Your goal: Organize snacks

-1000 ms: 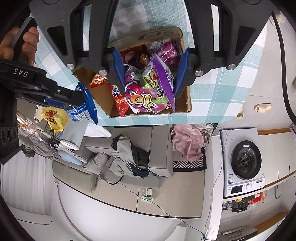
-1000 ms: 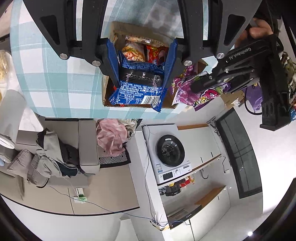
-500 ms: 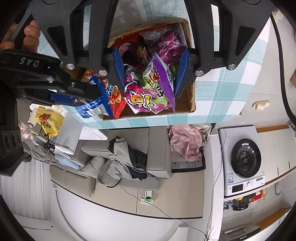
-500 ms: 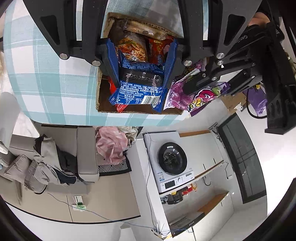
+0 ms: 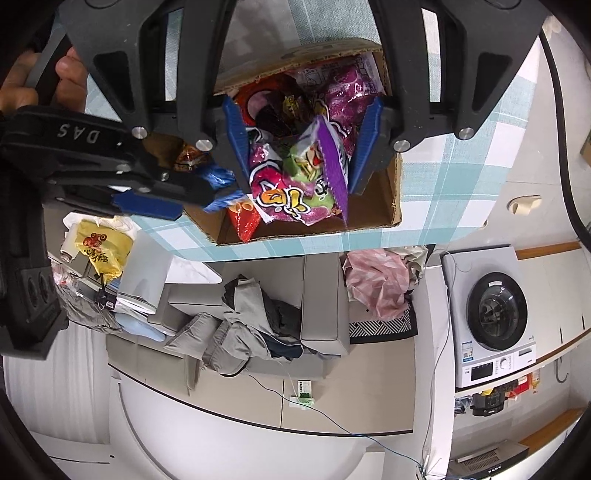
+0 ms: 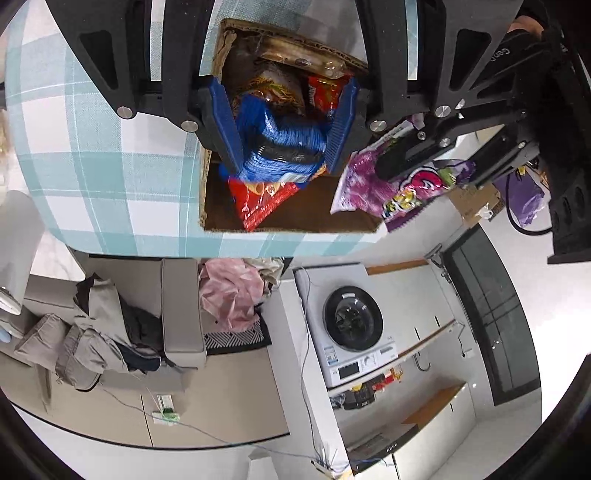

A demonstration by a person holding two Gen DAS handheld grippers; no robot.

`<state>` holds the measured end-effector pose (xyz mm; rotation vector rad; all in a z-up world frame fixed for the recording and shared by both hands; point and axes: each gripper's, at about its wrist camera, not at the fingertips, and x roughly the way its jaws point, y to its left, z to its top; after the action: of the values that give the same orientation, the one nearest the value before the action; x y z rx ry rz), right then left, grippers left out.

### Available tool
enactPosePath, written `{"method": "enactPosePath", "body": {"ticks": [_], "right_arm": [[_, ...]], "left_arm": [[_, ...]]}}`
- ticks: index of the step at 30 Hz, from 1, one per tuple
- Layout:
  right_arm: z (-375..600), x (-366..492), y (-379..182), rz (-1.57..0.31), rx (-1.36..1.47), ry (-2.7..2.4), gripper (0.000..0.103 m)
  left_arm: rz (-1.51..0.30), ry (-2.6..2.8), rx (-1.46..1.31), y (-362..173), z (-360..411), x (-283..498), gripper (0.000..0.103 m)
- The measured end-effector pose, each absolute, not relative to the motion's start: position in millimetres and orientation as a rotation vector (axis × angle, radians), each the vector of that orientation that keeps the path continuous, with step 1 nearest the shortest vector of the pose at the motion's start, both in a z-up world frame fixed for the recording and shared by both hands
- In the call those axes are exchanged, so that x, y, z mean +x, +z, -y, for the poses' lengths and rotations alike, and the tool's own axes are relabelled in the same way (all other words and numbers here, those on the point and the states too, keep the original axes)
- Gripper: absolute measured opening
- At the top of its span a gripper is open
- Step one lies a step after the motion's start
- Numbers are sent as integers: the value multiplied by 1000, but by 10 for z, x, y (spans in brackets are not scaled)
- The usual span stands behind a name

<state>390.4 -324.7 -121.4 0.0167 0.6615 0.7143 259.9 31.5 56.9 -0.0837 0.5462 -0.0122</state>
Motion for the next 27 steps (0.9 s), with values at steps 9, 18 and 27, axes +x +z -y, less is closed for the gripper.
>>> {"method": "enactPosePath", "body": {"ticks": [9, 18, 27], "right_arm": [[3539, 3650, -1101, -600, 30, 744, 97], [3687, 3262, -1126, -533, 14, 809, 102], [3781, 2874, -1248, -439, 5, 839, 103]], "left_arm": [[-492, -39, -81, 687, -374, 2164, 92], [-457, -36, -94, 674, -465, 1633, 102], [-462, -22, -138, 508, -545, 1232, 102]]}}
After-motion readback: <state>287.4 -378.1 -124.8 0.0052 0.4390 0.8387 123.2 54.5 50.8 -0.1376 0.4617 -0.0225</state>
